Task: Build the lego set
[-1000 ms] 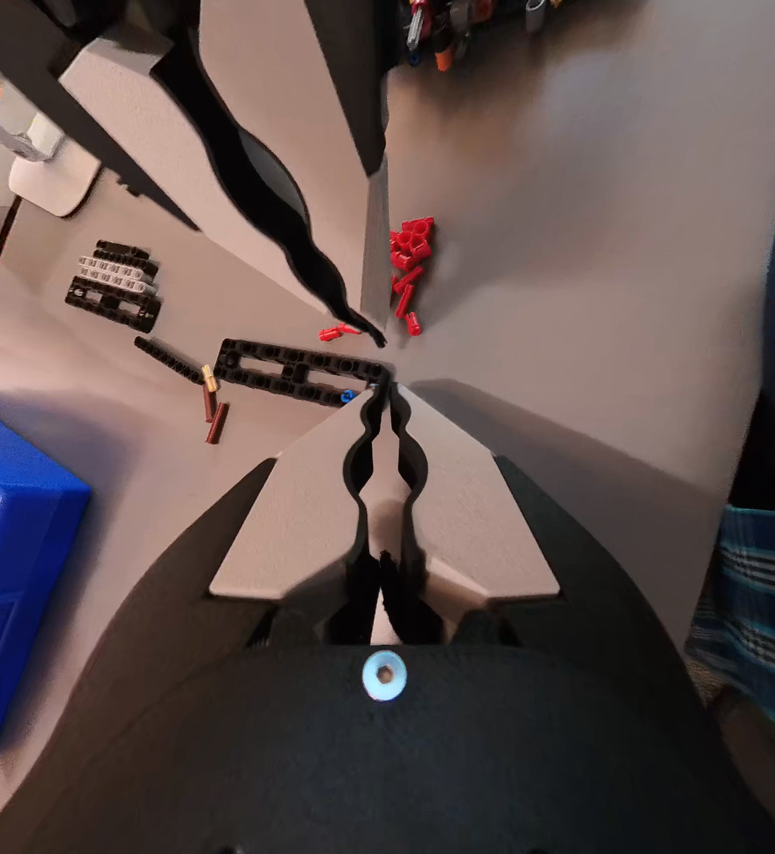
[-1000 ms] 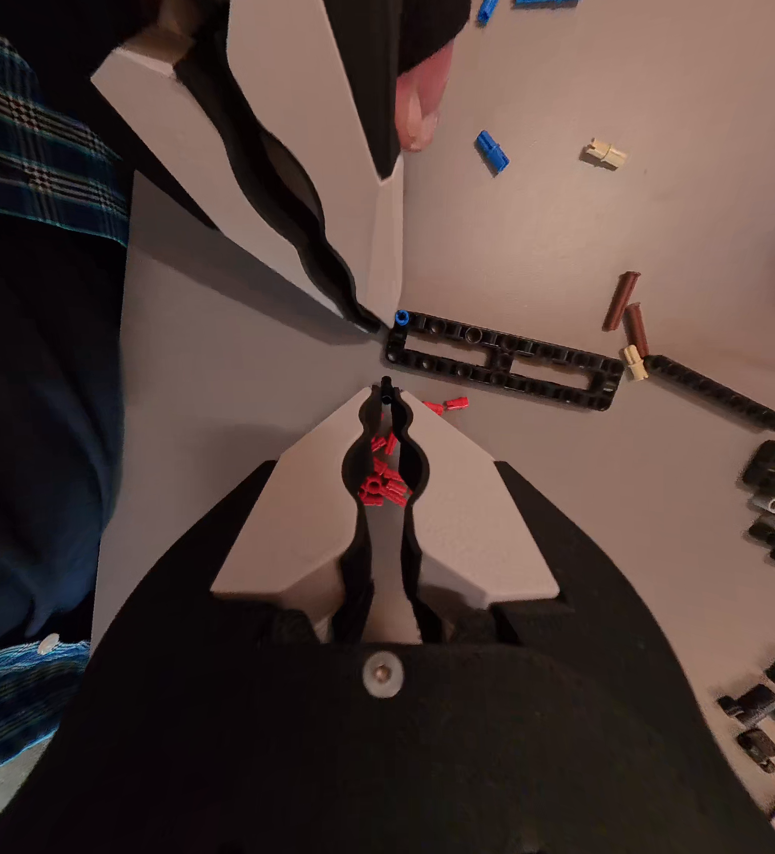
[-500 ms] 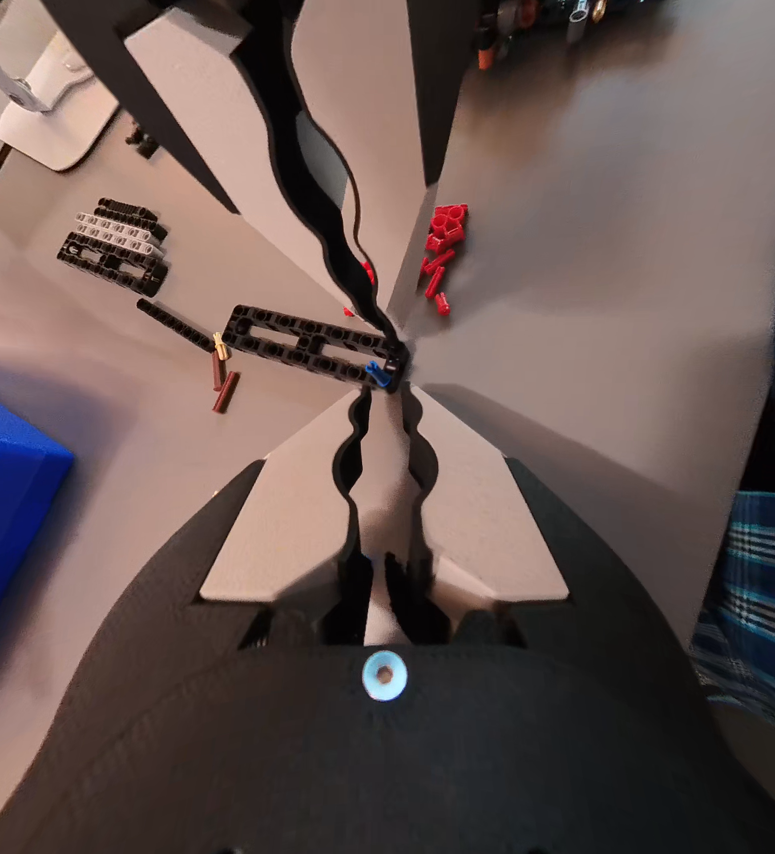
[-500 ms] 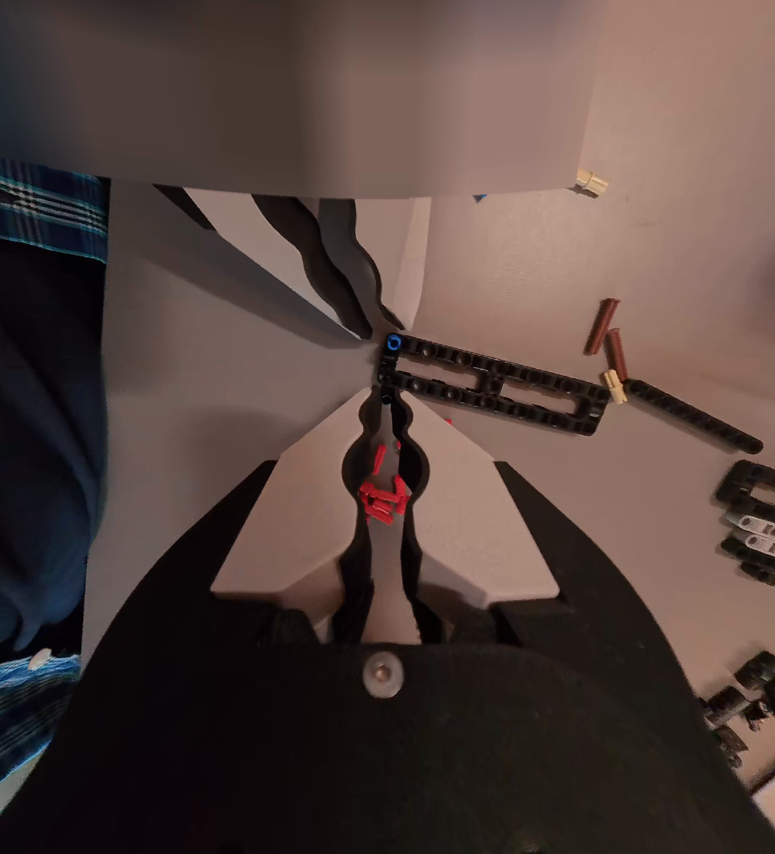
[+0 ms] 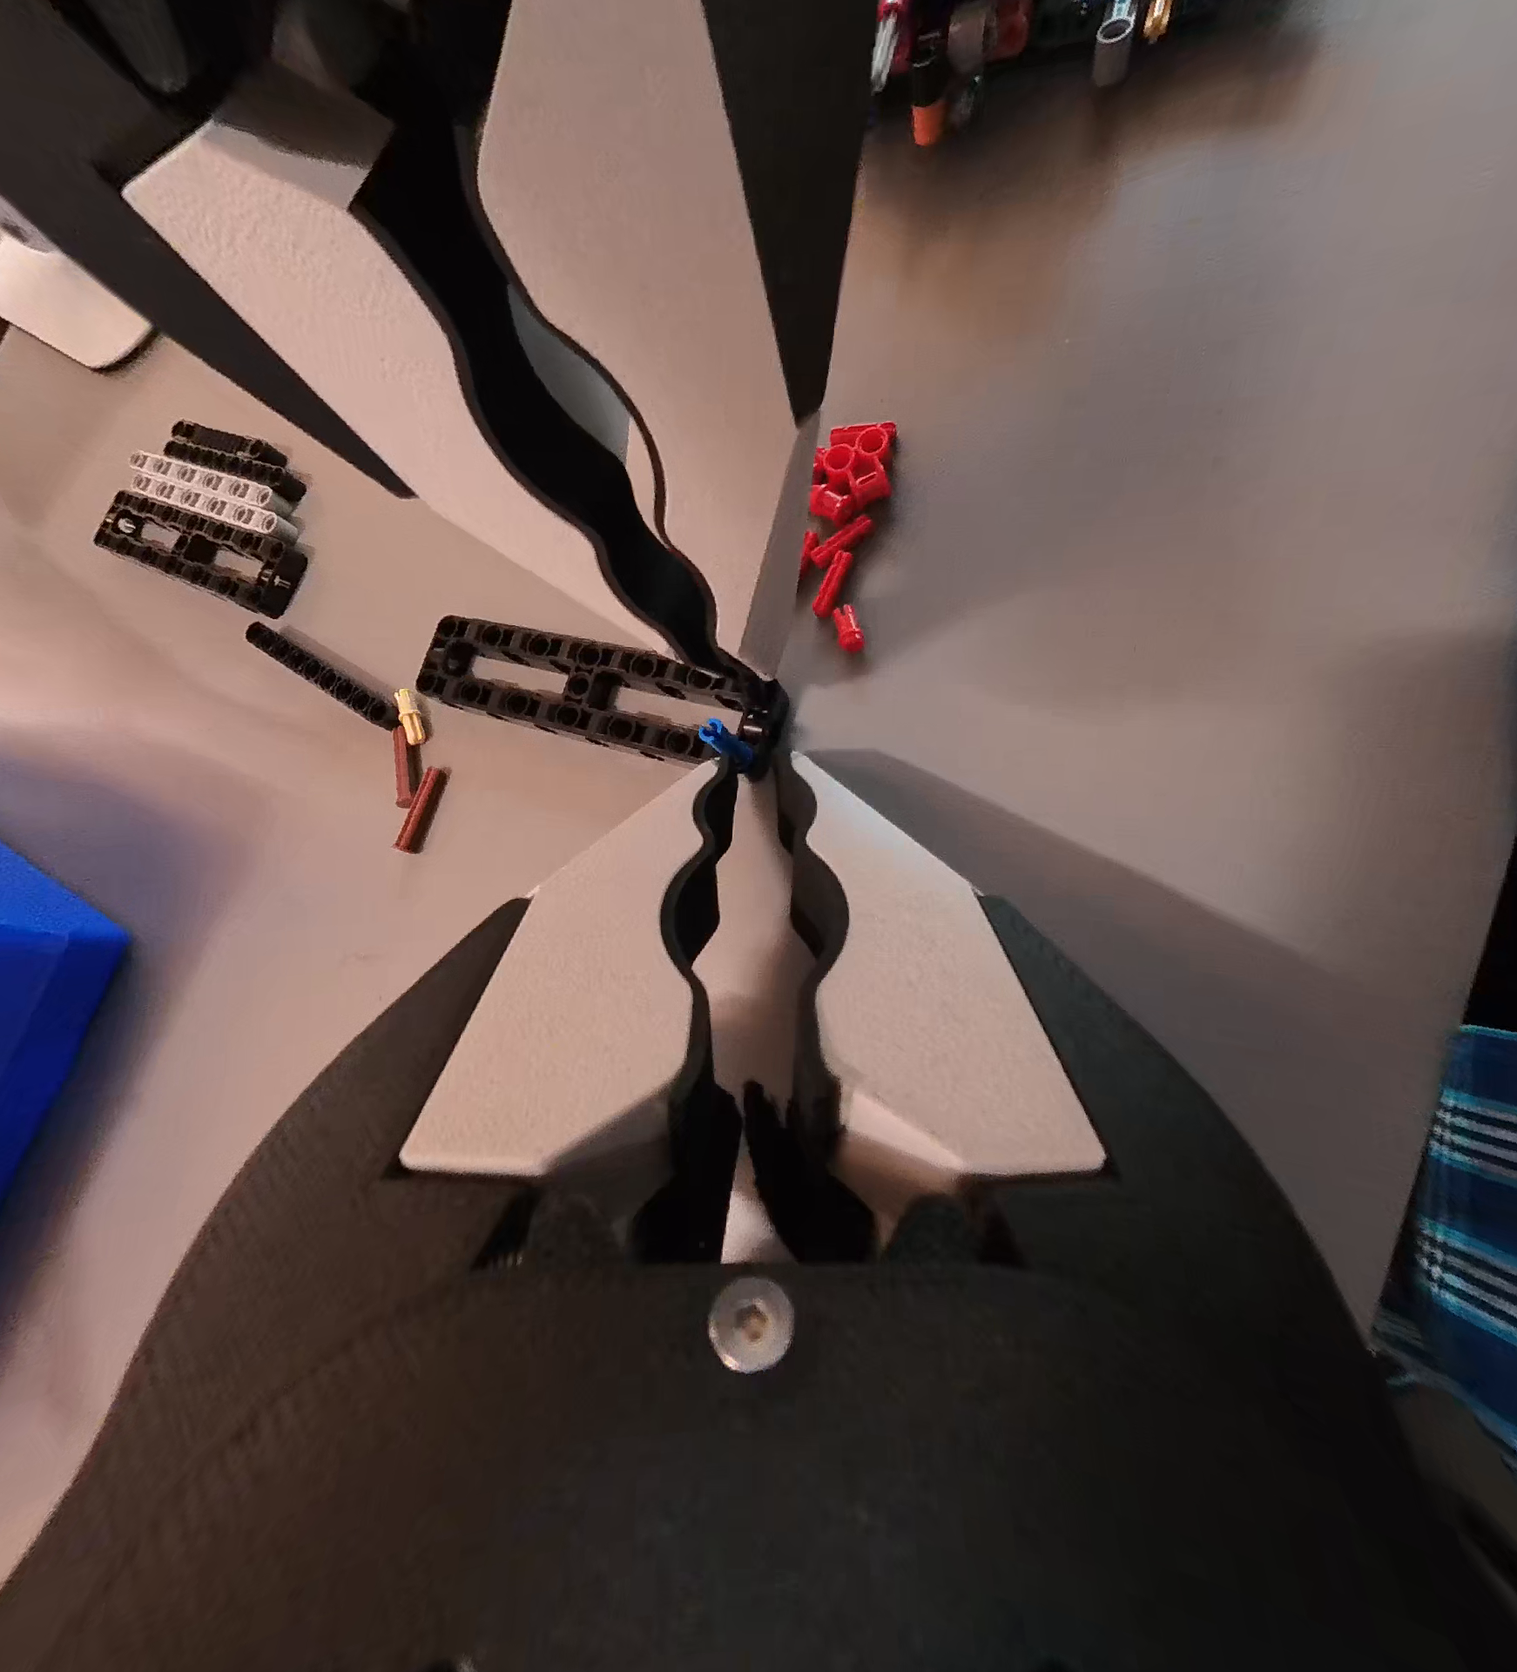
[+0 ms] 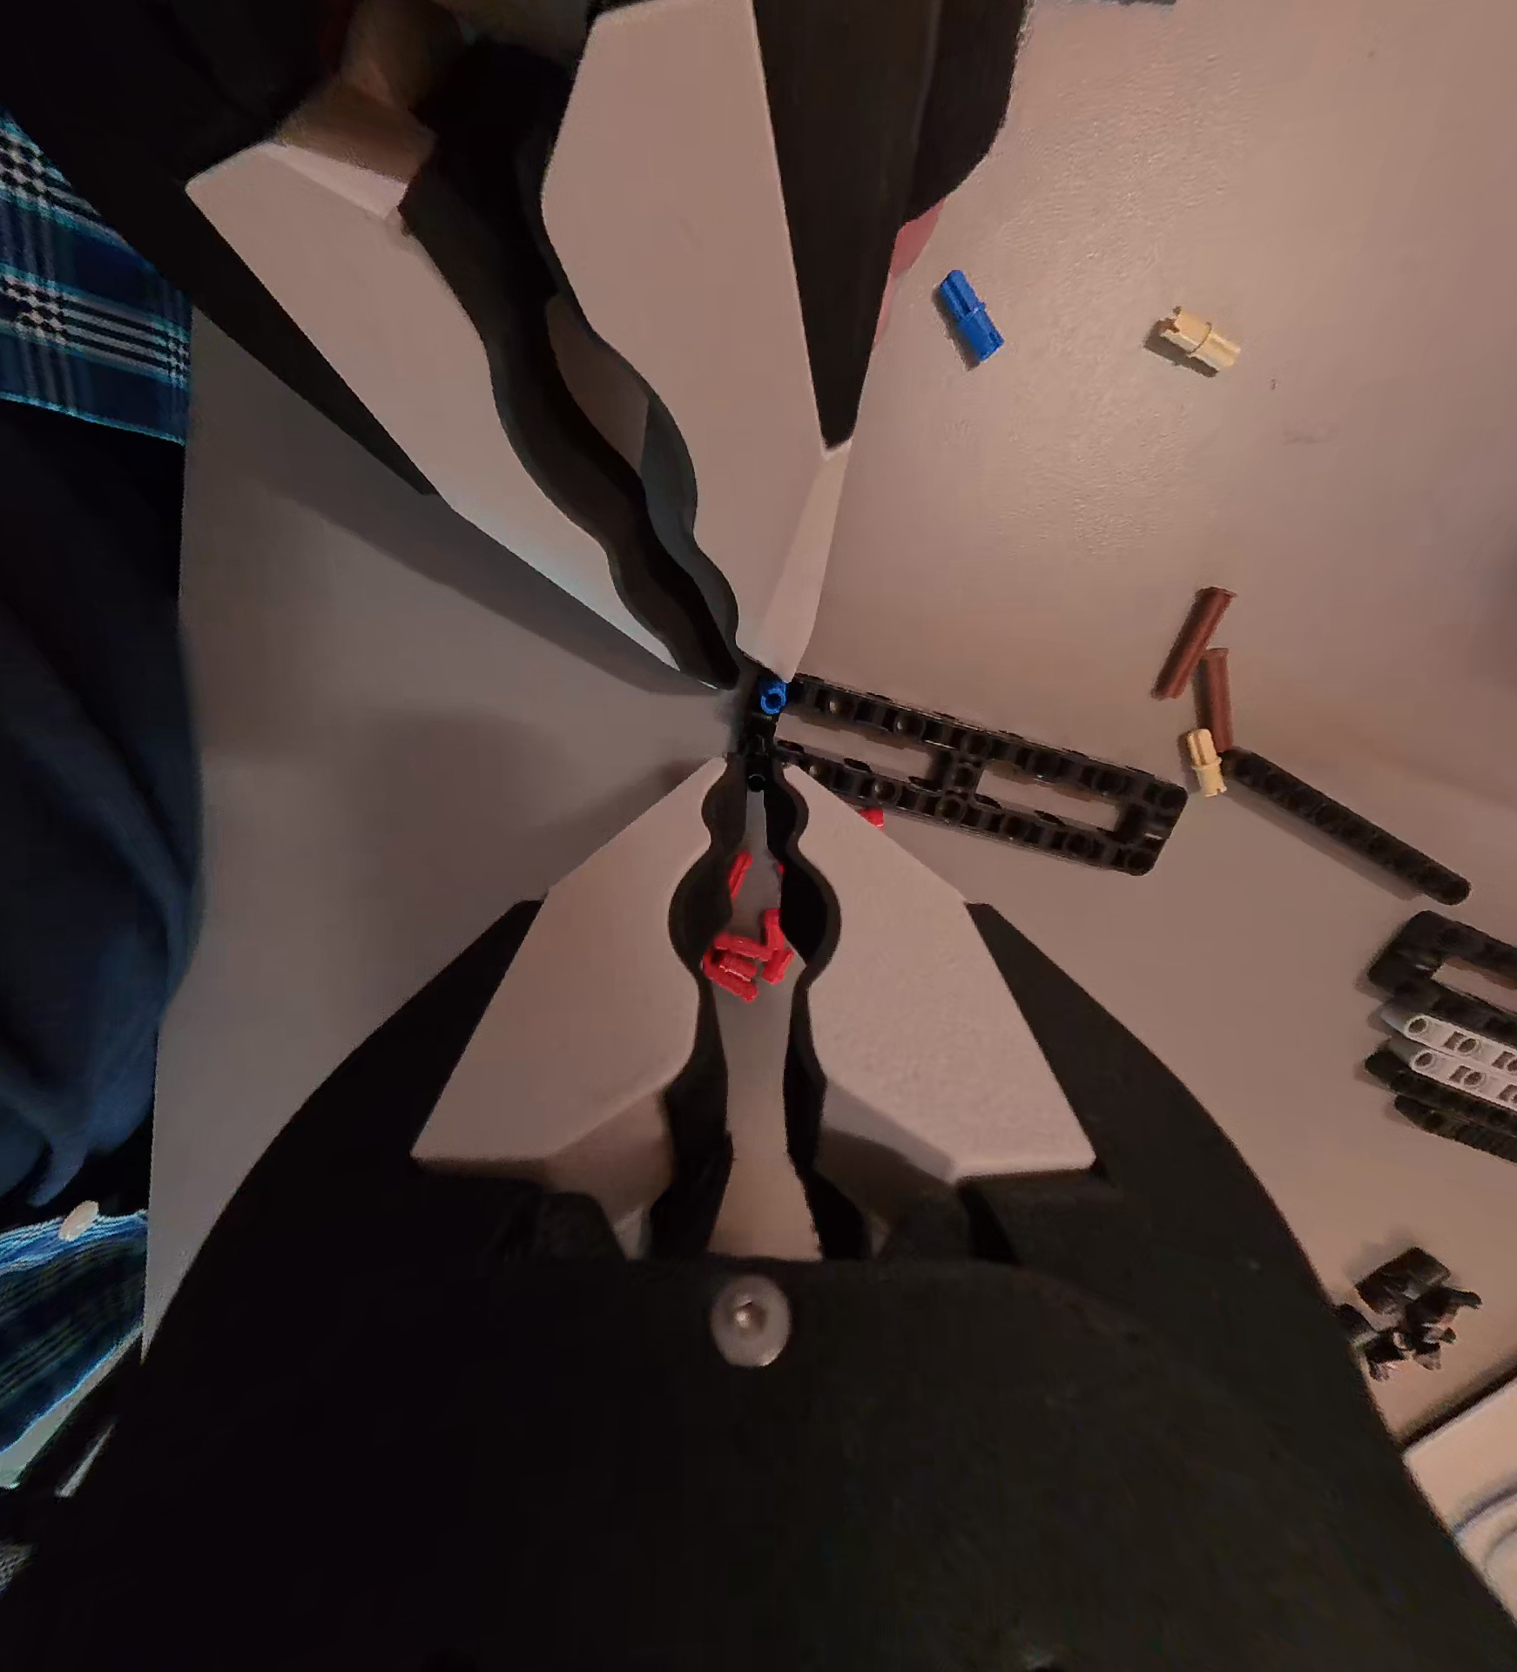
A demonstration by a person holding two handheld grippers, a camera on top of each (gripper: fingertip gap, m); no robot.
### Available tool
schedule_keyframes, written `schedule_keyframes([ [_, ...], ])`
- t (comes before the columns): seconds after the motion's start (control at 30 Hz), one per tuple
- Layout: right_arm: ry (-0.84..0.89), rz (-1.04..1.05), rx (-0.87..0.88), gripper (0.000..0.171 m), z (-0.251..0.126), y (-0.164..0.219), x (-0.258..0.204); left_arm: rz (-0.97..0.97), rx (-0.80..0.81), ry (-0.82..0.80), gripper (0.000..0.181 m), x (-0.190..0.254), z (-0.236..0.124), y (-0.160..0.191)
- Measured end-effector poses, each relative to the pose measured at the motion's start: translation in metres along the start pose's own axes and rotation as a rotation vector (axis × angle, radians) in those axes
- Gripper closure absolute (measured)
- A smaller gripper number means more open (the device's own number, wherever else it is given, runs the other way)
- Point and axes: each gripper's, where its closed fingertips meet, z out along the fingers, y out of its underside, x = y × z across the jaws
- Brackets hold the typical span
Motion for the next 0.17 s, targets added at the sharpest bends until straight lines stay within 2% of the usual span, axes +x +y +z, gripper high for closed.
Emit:
schedule_keyframes([
  [0.17,0.002,-0.014,-0.033,0.170,-0.0006,0.0013,0.0001,-0.002,0.008,-0.004,0.175,0.0001,0.0008,-0.0002],
])
